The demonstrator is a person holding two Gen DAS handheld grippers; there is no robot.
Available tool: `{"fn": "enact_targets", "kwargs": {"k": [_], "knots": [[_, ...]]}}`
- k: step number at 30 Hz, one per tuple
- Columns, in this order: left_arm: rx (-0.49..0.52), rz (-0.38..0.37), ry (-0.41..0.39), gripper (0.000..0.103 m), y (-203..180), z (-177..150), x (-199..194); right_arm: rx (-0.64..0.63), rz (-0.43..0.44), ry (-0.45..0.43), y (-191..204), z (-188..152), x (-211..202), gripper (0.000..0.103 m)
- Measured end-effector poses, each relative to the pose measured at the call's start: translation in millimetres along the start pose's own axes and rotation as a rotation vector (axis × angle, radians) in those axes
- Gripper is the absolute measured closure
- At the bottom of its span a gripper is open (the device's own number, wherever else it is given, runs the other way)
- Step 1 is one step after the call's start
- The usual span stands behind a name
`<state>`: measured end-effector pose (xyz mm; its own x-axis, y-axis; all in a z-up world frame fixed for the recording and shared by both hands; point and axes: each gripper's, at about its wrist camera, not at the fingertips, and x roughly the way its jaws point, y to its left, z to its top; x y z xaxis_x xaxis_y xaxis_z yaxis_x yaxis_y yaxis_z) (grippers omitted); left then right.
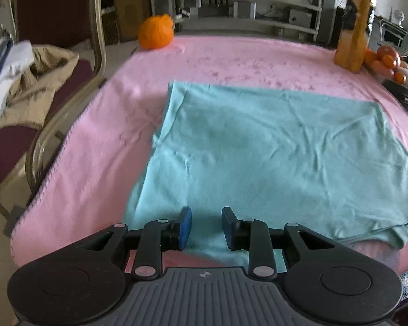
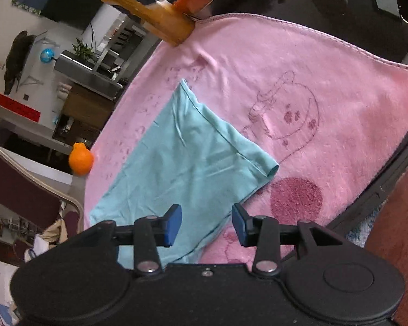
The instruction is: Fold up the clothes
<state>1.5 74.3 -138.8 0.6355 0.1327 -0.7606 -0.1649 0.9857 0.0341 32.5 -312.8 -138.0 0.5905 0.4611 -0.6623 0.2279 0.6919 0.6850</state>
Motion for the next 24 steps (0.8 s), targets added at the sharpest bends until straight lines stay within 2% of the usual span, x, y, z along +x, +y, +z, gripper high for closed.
{"fn": "enact_targets", "kwargs": {"k": [2,8,9,12,13,18,21,23,24], "knots": [[-0.009,-0.007,0.003,0.074,2.2,-1.0,1.3,-0.013,-0.039,0.004,0.1,-1.2,5.5,0.063],[-0.001,-0.011,-0.003,0.074,0.5,-3.5,1.7,-0.004,-0.050,-0.033,7.0,1.9,20.8,0.061],[-0.003,-0.013,-0.003,0.074,1.0,-3.6,2.0,0.009,-0.041,-0.035,7.4,1.8,22.5,0.060],[-0.018,-0.023,0.001,0.073,3.0,-2.8,2.6,0.091,0.001,0.040,5.4,-0.5,24.1,0.059],[-0.020,-0.026,0.001,0.073,3.0,-2.8,2.7,0.147,0.044,0.073,1.2,-2.6,25.9,0.059],[-0.025,-0.034,0.004,0.073,3.8,-2.6,2.8,0.300,0.162,0.105,-11.8,-11.0,39.6,0.059],[-0.038,-0.041,0.007,0.073,5.2,-2.3,2.9,0.314,0.202,0.103,-14.5,-15.1,47.8,0.059],[-0.035,-0.040,0.009,0.073,4.3,-2.2,2.8,0.267,0.200,0.130,-9.2,-11.6,51.1,0.059],[-0.033,-0.040,0.009,0.073,3.9,-2.2,2.7,0.267,0.187,0.117,-8.0,-10.0,50.6,0.060]]}}
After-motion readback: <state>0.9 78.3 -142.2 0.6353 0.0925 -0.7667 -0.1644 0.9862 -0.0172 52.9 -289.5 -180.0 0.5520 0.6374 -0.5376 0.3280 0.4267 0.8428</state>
